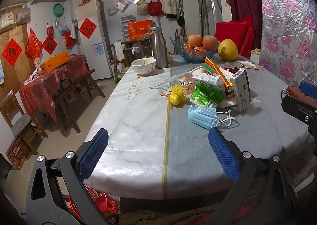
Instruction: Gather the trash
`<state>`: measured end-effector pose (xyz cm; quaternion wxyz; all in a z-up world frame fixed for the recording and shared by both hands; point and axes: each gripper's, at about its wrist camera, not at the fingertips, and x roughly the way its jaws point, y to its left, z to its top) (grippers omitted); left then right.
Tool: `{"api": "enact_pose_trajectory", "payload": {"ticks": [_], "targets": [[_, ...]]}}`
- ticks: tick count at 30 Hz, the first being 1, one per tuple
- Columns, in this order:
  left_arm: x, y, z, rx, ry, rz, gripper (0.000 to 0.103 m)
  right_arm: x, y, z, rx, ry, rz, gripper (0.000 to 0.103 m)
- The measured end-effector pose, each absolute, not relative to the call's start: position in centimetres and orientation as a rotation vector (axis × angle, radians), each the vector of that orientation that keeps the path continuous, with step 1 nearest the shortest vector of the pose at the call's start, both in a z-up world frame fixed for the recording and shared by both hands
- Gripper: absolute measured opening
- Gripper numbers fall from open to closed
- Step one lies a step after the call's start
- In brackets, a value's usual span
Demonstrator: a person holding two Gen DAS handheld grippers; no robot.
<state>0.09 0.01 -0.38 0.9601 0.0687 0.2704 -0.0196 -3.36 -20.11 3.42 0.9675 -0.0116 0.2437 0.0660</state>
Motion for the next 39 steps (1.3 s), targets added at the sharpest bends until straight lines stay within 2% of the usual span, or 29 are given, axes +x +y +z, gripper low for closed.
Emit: {"api": "enact_pose_trajectory", "payload": {"ticks": [39], "targets": [[-0.2,0.3,-1.6,0.136,0.565,-0.043,0.097,-2.9,-20.0,2.8,-0.017,0.504,0.137,0.097]]}}
